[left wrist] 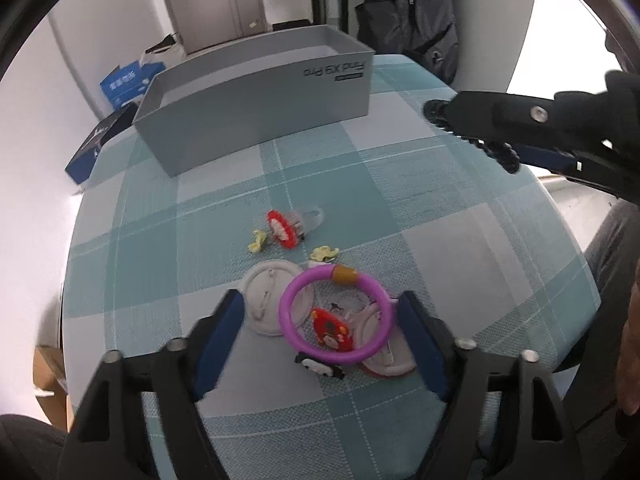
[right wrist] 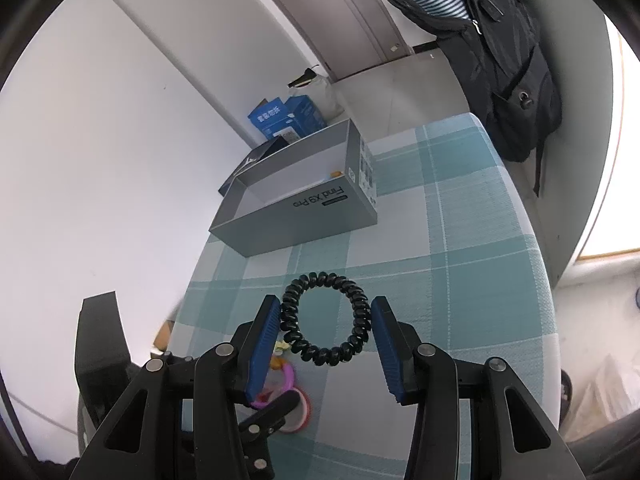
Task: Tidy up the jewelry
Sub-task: 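Carry the bracelet and pink ring into the gray box and open both tools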
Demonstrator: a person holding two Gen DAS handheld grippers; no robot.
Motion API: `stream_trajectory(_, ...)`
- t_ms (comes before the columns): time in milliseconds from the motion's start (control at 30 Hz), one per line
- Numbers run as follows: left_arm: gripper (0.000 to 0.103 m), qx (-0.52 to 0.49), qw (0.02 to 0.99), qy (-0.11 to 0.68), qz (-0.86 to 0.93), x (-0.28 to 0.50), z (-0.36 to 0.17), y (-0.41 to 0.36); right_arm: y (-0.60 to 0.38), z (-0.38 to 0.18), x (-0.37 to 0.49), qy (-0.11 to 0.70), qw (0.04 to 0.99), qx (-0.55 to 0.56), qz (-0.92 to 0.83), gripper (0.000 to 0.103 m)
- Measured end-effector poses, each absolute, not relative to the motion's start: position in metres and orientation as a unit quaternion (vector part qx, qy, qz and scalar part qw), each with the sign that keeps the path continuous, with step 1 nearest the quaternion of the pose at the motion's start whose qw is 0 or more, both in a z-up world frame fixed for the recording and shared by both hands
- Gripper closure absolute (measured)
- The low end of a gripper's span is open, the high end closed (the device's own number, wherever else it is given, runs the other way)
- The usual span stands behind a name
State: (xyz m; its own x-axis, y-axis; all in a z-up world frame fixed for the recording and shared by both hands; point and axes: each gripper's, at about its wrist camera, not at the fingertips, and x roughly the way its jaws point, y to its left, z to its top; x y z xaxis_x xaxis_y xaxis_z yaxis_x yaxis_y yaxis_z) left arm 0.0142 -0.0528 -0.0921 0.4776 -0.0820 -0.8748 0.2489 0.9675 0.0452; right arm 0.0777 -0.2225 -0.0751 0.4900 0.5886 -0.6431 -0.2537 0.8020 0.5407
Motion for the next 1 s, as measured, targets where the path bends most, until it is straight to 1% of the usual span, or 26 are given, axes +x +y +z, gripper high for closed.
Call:
stream_trajectory(67,0.051,0.095,0.856,0.499,-0.098,0.011,-0.091,-0.054,-0.224,-0.075,0.078,0.439,0.840,0.196,0.251,0.058)
stream_trajectory(100,0.052,0.097,0.856,0.498,-0.103,0.010,-0.091,-0.055,-0.223,-0.075,0.077,0.438,0.840,0.197,0.251,0.058)
stream_trajectory(333,0.054,0.085,0.858,0.493,-0.113,0.008,-0.086,-0.055,-0.222,-0.075,0.077,0.437,0.840,0.196,0.253,0.058)
stream_trajectory(767,0.055,-0.020,0.881,0.453,-0.137,0.013,-0.049,-0.033,-0.217,-0.078,0.078,0.445,0.835,0.194,0.259,0.058)
stream_trajectory(1000,0.055,-0.056,0.888,0.433,-0.142,0.033,-0.030,-0.018,-0.211,-0.063,0.087,0.438,0.836,0.185,0.276,0.058)
